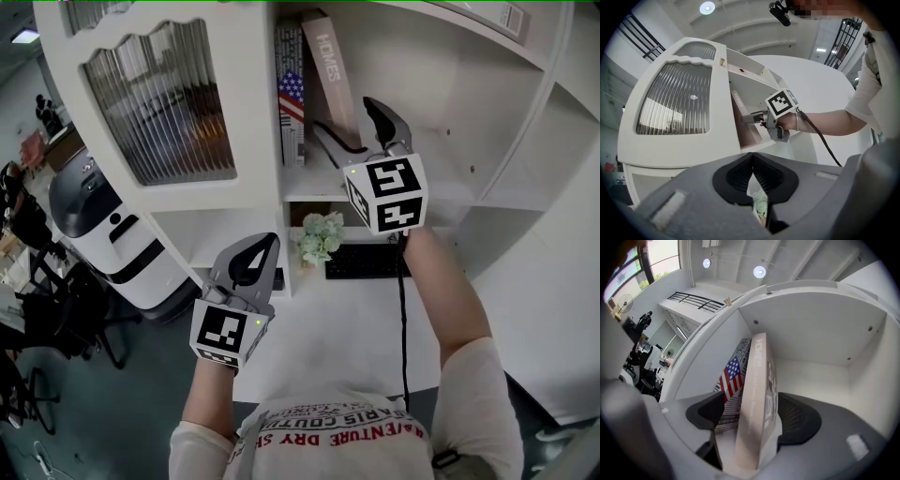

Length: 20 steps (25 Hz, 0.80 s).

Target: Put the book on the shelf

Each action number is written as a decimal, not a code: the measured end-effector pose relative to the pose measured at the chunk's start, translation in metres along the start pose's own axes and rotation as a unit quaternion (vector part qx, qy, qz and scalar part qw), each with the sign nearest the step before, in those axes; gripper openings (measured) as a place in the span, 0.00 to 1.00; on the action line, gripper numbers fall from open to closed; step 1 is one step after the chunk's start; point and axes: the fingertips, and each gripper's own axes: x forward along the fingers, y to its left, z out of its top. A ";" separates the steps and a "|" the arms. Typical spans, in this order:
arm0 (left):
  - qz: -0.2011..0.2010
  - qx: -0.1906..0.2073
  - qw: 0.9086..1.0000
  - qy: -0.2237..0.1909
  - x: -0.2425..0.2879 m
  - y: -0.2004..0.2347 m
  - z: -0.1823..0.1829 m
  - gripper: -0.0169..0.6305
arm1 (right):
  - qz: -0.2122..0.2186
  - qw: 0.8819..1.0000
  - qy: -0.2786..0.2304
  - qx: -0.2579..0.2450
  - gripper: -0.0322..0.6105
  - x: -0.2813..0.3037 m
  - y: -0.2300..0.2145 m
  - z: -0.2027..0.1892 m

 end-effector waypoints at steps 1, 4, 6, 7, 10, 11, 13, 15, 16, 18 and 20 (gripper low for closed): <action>0.000 -0.002 1.000 -0.001 -0.001 -0.001 0.001 0.03 | 0.003 1.000 -0.007 0.000 0.60 -0.009 0.003 0.002; 0.001 -0.003 1.000 -0.004 -0.006 -0.004 0.002 0.03 | 0.008 1.000 -0.025 0.004 0.52 -0.035 0.014 0.006; -0.001 -0.005 1.000 -0.003 -0.009 -0.008 0.000 0.03 | 0.005 0.999 -0.034 0.013 0.39 -0.053 0.019 0.005; -0.002 -0.007 1.000 -0.002 -0.010 -0.011 -0.002 0.03 | -0.001 0.999 -0.040 0.013 0.35 -0.062 0.020 0.003; -0.003 -0.016 1.000 -0.002 -0.015 -0.018 -0.001 0.03 | -0.027 0.998 -0.057 0.014 0.18 -0.089 0.019 -0.006; -0.005 -0.020 1.000 -0.005 -0.018 -0.020 0.002 0.03 | -0.032 0.998 -0.058 0.018 0.13 -0.098 0.020 -0.011; -0.009 -0.022 1.000 -0.010 -0.024 -0.024 0.009 0.03 | -0.036 0.998 -0.052 0.025 0.12 -0.114 0.025 -0.022; -0.010 -0.019 1.000 -0.010 -0.029 -0.027 0.012 0.03 | -0.034 0.998 -0.046 0.027 0.05 -0.129 0.032 -0.033; -0.009 -0.019 1.000 -0.008 -0.032 -0.029 0.011 0.03 | -0.029 0.998 -0.044 0.027 0.05 -0.136 0.036 -0.038; -0.009 -0.019 1.000 -0.006 -0.035 -0.031 0.009 0.03 | -0.017 0.999 -0.038 0.031 0.05 -0.149 0.045 -0.048; -0.007 -0.020 1.000 -0.002 -0.038 -0.034 0.005 0.03 | -0.006 0.999 -0.029 0.037 0.05 -0.160 0.054 -0.057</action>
